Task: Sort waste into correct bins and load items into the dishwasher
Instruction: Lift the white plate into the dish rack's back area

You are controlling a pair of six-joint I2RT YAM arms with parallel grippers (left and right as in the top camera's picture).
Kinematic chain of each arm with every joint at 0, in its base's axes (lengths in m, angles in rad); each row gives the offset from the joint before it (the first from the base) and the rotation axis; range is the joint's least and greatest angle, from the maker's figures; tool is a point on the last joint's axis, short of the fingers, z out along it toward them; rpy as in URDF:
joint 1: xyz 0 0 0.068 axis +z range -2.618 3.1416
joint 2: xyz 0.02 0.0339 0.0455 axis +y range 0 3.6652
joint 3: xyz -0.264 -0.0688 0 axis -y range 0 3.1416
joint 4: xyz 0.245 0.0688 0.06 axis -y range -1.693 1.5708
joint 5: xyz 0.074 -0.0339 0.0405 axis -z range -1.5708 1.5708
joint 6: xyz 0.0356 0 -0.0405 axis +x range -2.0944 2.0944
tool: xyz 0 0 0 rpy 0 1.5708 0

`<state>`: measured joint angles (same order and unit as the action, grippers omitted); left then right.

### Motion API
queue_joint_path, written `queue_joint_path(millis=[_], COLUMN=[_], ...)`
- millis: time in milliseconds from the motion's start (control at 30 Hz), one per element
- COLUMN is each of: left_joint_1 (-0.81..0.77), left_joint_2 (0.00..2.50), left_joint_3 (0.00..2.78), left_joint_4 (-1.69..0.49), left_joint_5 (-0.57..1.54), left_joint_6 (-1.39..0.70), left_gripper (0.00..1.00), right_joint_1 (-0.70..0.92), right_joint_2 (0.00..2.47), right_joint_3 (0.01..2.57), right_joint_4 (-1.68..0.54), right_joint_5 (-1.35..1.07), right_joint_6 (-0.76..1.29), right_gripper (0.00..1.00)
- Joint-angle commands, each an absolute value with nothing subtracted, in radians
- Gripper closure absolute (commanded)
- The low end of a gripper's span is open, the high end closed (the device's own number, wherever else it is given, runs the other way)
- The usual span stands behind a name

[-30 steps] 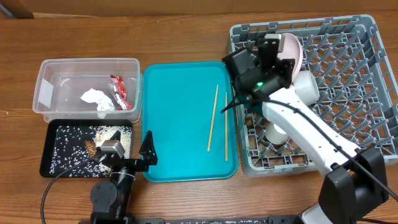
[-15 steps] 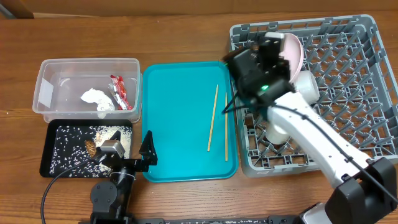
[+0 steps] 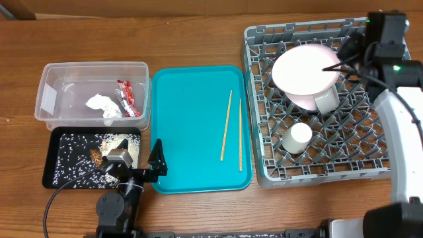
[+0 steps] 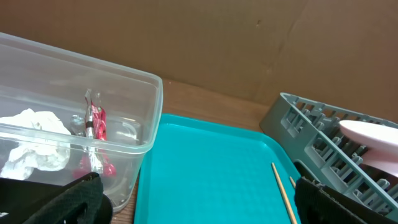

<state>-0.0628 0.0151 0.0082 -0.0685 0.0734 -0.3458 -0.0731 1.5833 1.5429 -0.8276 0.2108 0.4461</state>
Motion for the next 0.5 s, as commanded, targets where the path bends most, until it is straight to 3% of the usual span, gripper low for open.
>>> queue_joint_path(millis=[0,300,333,400,467], left_joint_1=[-0.053,-0.053,-0.053,-0.053,-0.053], left_joint_2=[0.006,0.006,0.006,0.006,0.006], left_joint_3=[0.005,0.005,0.005,0.005,0.005], left_joint_4=[-0.072,-0.072,-0.072,-0.072,-0.072], left_joint_5=[0.068,0.068,0.068,0.068,0.068], left_joint_6=[-0.363,-0.363,-0.363,-0.363,-0.363], left_gripper=[0.00,0.00,0.00,0.00,0.00], right_joint_1=[-0.107,-0.104,-0.104,-0.106,-0.108], right_joint_2=[1.682,1.741,1.741,1.742,1.742], right_joint_3=[1.551,1.552,1.552,1.552,1.552], right_joint_4=[-0.867,-0.867,-0.874,-0.896,-0.915], right_joint_5=[0.110,-0.050,-0.054,-0.054,-0.054], right_joint_6=[0.465,0.416,0.418,0.424,0.443], right_gripper=[0.96,0.94,0.87,0.57,0.47])
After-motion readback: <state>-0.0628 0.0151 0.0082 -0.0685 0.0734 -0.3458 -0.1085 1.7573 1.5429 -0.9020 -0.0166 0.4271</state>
